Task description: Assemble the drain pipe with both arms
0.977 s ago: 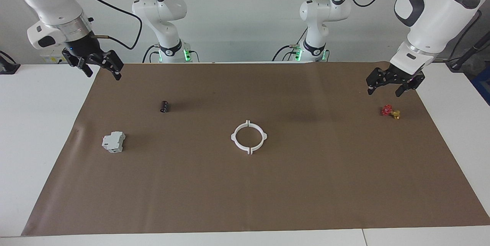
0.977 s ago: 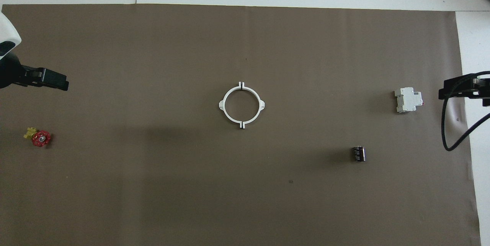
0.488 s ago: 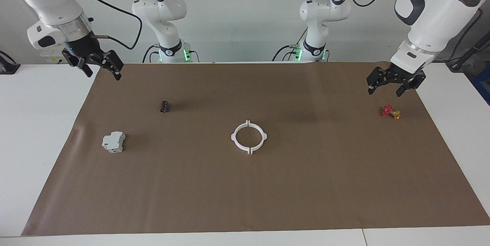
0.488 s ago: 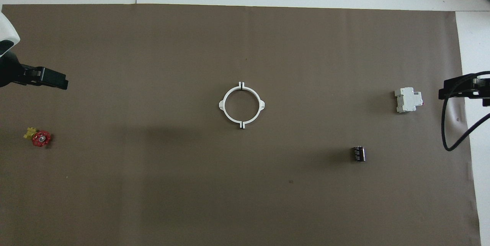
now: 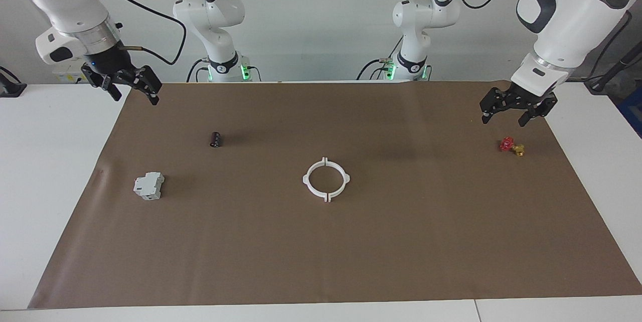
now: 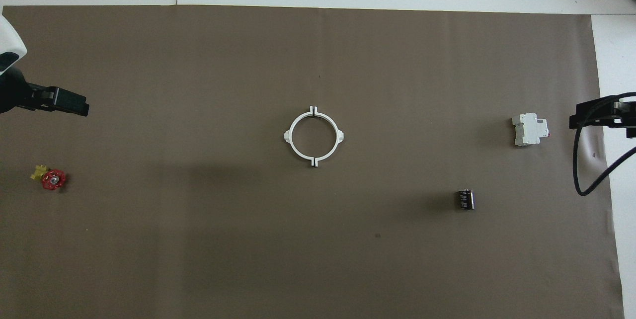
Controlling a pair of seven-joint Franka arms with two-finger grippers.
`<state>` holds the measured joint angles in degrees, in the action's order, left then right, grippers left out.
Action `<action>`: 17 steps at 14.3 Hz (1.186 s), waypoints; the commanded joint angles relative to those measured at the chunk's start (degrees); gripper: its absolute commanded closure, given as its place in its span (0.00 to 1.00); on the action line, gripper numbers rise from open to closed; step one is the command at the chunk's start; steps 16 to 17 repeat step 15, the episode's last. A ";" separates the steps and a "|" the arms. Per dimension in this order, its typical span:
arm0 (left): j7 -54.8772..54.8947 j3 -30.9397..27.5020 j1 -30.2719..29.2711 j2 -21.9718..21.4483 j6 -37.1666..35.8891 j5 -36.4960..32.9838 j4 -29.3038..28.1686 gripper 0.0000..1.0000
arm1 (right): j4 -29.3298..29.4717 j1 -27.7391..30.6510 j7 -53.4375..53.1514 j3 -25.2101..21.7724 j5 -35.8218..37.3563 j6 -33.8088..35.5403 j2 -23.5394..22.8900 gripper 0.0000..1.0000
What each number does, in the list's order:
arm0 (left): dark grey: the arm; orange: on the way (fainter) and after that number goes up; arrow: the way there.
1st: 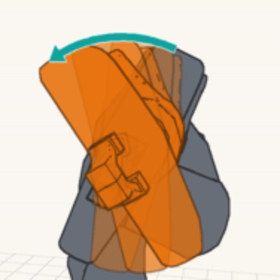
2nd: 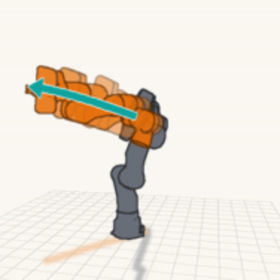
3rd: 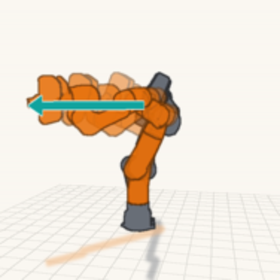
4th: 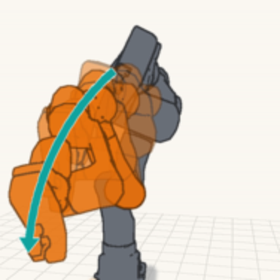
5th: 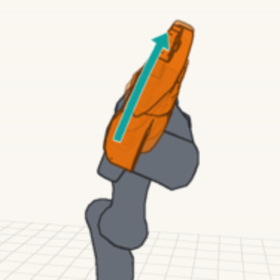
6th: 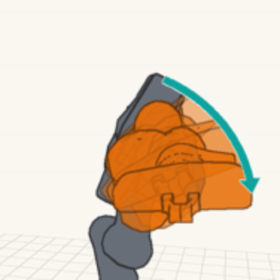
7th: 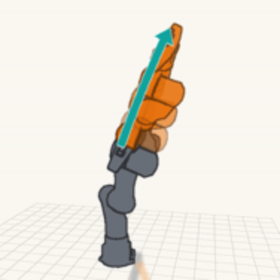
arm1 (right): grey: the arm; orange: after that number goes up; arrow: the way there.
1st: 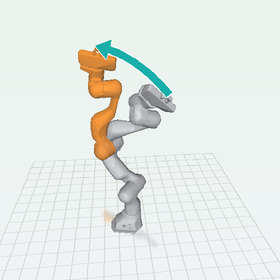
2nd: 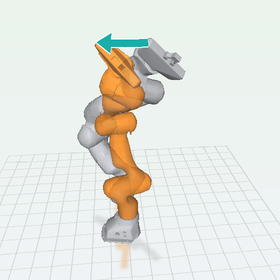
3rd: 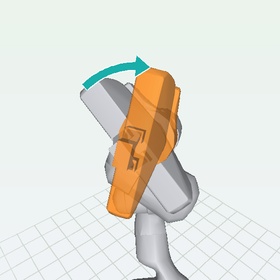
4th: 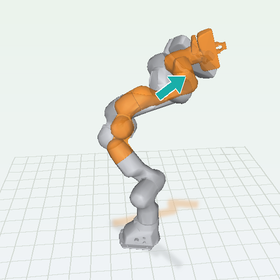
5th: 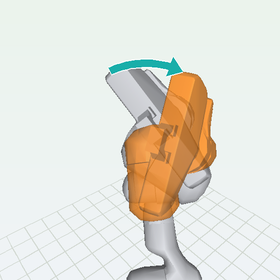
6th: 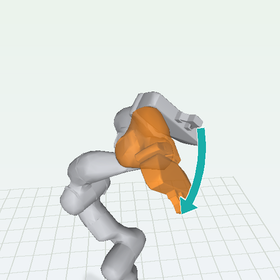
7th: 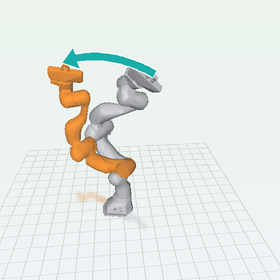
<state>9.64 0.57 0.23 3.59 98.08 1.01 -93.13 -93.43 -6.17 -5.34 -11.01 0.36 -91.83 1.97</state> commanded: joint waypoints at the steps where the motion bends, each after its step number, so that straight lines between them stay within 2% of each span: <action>1: 0.73 -0.84 0.83 -0.69 -0.43 0.66 0.23 0.00 | -1.23 0.10 1.03 0.02 -0.53 0.24 1.19 0.00; 17: 0.46 -0.84 1.09 -1.48 -0.78 0.49 0.49 0.00 | -1.23 0.10 0.94 0.02 -0.53 0.24 1.19 0.00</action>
